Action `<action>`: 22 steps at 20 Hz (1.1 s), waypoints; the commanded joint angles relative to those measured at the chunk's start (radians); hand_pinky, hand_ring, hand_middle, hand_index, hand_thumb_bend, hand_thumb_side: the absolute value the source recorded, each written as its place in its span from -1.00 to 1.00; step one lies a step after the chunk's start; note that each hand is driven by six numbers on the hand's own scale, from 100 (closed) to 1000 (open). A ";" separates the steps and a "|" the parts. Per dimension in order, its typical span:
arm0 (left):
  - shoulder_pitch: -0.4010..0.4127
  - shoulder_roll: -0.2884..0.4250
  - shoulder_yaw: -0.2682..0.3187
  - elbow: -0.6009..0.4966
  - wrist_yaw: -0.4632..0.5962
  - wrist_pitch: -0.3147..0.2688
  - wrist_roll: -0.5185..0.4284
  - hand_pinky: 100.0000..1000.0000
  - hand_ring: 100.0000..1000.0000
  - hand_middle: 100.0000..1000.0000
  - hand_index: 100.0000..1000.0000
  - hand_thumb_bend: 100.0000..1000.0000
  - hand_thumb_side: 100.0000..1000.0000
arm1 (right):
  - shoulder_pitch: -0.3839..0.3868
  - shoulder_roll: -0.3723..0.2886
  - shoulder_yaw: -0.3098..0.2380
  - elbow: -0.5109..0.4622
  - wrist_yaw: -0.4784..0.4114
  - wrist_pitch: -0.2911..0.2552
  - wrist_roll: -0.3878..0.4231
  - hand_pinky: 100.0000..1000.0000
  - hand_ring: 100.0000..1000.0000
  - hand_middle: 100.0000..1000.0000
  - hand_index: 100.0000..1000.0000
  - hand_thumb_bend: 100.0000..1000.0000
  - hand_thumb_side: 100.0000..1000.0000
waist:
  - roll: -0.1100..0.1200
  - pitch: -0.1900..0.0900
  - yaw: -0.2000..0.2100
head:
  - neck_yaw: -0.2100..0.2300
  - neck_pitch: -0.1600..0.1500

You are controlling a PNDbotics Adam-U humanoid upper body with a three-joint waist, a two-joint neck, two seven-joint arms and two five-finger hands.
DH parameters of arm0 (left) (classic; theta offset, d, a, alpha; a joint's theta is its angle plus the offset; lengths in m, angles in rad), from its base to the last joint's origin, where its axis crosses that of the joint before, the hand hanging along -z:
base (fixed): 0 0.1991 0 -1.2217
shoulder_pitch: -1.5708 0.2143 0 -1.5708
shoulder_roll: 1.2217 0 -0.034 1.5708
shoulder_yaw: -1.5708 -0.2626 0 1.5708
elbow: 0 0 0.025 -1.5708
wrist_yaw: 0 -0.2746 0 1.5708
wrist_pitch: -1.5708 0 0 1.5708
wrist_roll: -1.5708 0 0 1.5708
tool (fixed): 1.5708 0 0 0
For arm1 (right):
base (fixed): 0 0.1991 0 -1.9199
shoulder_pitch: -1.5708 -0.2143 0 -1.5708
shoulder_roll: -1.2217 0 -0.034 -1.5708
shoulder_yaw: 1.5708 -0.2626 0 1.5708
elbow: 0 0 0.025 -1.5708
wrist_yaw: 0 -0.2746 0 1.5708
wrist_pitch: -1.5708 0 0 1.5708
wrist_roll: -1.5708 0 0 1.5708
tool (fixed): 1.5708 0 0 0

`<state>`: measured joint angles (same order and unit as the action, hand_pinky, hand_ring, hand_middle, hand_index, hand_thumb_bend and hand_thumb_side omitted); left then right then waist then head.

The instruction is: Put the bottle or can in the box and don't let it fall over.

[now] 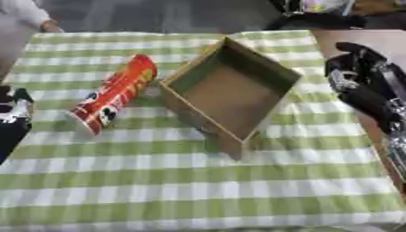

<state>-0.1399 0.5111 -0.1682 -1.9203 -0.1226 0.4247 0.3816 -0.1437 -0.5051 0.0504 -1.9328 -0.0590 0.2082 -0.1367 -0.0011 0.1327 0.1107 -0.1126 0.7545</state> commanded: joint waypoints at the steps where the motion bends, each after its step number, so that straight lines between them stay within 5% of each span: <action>1: -0.002 0.034 0.013 -0.036 0.004 -0.046 -0.023 0.23 0.40 0.31 0.56 -0.88 0.22 | -0.008 -0.026 -0.005 -0.013 -0.002 0.000 0.003 0.44 0.50 0.26 0.71 -0.90 -0.35 | 0.010 -0.026 0.001 | 0.001 -0.004; 9: -0.003 0.044 0.012 -0.059 -0.096 -0.099 -0.130 0.22 0.37 0.28 0.57 -0.77 0.14 | -0.008 -0.026 -0.004 -0.012 -0.002 -0.001 0.004 0.44 0.50 0.26 0.71 -0.90 -0.35 | 0.009 -0.026 0.002 | 0.002 -0.004; 22: -0.050 0.099 -0.028 -0.079 -0.207 0.070 -0.407 0.33 0.44 0.37 0.63 -0.78 0.21 | -0.008 -0.026 -0.001 -0.009 -0.001 0.000 0.010 0.44 0.50 0.26 0.71 -0.90 -0.35 | 0.012 -0.026 -0.001 | 0.005 -0.005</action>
<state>-0.1773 0.5745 -0.1979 -1.9791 -0.3156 0.4748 0.0127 -0.1436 -0.5051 0.0547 -1.9324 -0.0590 0.2106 -0.1311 -0.0011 0.1327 0.1107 -0.1109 0.7543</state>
